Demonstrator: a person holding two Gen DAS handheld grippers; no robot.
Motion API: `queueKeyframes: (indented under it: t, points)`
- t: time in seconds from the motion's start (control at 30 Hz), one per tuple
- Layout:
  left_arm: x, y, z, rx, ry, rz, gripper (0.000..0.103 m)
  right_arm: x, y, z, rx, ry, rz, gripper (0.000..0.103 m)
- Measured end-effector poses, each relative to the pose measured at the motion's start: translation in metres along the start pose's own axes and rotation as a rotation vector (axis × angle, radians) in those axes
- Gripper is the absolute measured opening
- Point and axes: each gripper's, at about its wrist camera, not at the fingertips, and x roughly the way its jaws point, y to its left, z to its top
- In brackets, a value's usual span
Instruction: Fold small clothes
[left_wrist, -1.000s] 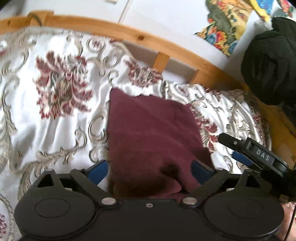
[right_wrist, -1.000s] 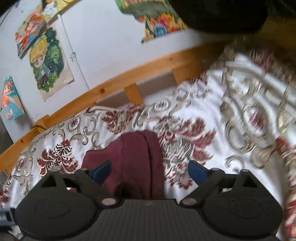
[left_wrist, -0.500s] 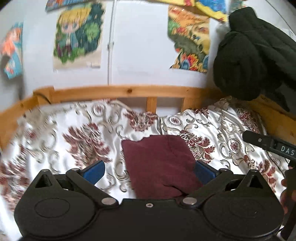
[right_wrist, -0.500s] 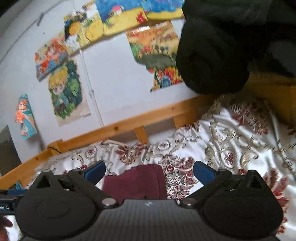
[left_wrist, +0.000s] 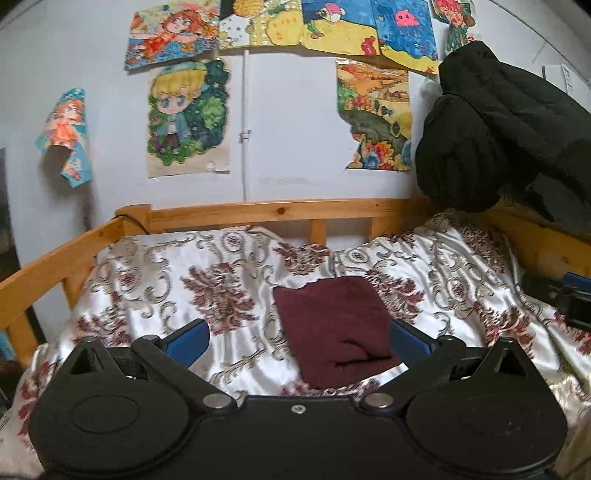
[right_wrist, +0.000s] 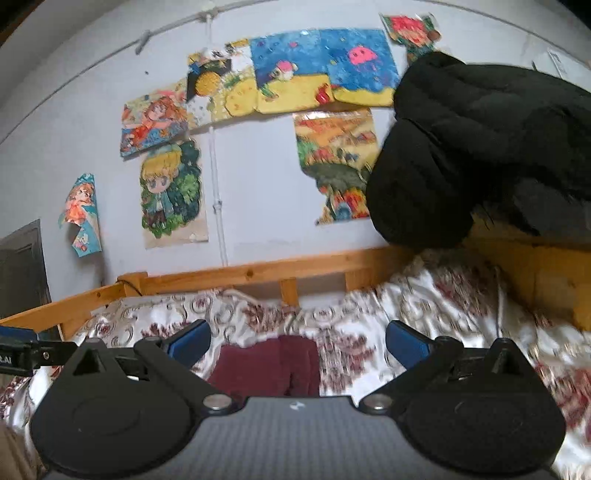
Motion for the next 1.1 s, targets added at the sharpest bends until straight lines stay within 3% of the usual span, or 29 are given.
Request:
queueKeyframes:
  t: [0.27, 0.43, 1.1]
  points:
    - [0.014, 0.008, -0.037, -0.008, 0.134, 0.010, 0.102, -0.001, 0.003, -0.019, -0.040, 0.147, -0.084, 0.103]
    - [0.018, 0.009, -0.041, 0.000, 0.137, 0.015, 0.102, 0.012, 0.005, -0.028, -0.053, 0.225, -0.086, 0.103]
    - [0.023, 0.008, -0.041, -0.006, 0.147, 0.014, 0.102, 0.016, 0.002, -0.029, -0.034, 0.242, -0.079, 0.103]
